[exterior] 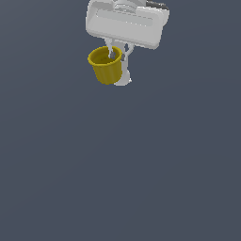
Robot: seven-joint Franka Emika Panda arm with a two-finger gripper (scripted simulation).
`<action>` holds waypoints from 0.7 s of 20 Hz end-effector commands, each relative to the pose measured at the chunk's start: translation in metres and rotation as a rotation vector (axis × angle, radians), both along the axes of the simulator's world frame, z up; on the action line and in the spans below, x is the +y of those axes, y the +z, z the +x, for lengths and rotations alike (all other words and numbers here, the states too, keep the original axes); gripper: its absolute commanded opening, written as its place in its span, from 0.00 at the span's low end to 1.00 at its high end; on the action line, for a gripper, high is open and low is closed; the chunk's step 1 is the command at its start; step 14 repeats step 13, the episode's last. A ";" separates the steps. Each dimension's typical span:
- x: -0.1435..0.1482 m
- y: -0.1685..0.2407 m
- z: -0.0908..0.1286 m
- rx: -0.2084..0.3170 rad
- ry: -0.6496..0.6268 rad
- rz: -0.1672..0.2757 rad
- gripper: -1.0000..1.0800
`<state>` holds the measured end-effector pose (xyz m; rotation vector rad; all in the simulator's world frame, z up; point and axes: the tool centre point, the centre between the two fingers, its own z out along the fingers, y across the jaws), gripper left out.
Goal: Pick up the object and move it to a goal position.
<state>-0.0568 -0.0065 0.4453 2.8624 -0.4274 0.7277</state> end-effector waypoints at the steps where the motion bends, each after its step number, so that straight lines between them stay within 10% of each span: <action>1: -0.003 0.018 -0.001 -0.001 0.000 -0.002 0.00; 14: -0.010 0.050 0.000 -0.001 -0.001 -0.006 0.00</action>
